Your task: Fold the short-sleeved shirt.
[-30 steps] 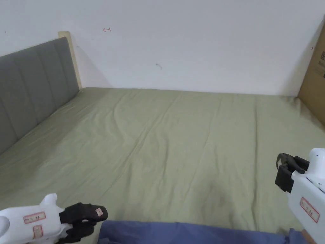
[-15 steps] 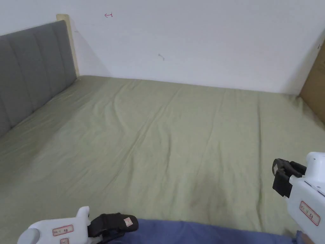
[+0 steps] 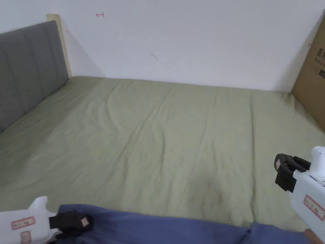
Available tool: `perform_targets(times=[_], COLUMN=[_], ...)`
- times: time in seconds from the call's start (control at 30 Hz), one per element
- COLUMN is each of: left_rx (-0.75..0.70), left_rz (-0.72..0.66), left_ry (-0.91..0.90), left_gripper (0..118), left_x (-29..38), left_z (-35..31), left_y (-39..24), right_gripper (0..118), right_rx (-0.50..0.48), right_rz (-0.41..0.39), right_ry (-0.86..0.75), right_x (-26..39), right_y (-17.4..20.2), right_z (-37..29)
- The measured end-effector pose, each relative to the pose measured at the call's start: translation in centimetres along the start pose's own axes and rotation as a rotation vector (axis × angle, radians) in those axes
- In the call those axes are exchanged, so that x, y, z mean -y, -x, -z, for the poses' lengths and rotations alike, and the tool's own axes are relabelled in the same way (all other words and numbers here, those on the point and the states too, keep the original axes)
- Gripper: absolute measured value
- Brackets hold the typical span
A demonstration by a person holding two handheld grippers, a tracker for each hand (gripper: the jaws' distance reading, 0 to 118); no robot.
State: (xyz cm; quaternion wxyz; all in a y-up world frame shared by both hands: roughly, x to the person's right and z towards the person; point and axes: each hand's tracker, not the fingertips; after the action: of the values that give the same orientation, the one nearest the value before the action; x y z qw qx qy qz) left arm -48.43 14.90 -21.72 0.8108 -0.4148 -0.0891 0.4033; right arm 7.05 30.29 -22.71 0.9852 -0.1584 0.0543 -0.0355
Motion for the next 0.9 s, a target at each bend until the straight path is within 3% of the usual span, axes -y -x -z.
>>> perform_targets(times=[0.2, 0.3, 0.37, 0.53, 0.67, 0.7, 0.8, 0.83, 0.9], left_rx=[-0.131, -0.084, -0.046, -0.125, -0.170, -0.155, 0.001, 0.061, 0.115], left_rz=[0.218, 0.274, 0.328, 0.447, 0.426, 0.394, 0.286, 0.266, 0.288], left_ry=[0.037, 0.047, 0.098, 0.201, 0.224, 0.240, 0.334, 0.335, 0.271], left_gripper=[5, 5, 5, 5, 9, 25, 110, 118, 118], left_x=[1.2, 2.7, 3.6, 8.6, 11.8, 12.3, 13.4, 13.6, 13.2], left_z=[-2.5, -1.1, 1.0, 8.6, 13.6, 14.3, 14.9, 14.7, 13.4], left_y=[-7.0, -11.6, -13.8, -18.6, -19.6, -19.5, -19.7, -19.9, -20.7], right_gripper=[0, 0, 0, 0, 0, 0, 0, 0, 0], right_rx=[-0.019, -0.034, -0.046, -0.046, -0.032, -0.027, -0.017, -0.015, -0.013], right_rz=[0.047, 0.061, 0.066, 0.070, 0.083, 0.089, 0.108, 0.112, 0.120], right_ry=[0.007, 0.009, 0.008, -0.004, -0.018, -0.023, -0.027, -0.026, -0.024], right_x=[0.7, 1.1, 1.2, 1.3, 1.3, 1.3, 1.4, 1.4, 1.4], right_y=[-0.2, 0.0, -0.1, -1.2, -2.6, -3.0, -4.2, -4.5, -5.1], right_z=[0.2, 0.2, -0.1, -1.5, -2.7, -3.0, -3.5, -3.6, -3.8])
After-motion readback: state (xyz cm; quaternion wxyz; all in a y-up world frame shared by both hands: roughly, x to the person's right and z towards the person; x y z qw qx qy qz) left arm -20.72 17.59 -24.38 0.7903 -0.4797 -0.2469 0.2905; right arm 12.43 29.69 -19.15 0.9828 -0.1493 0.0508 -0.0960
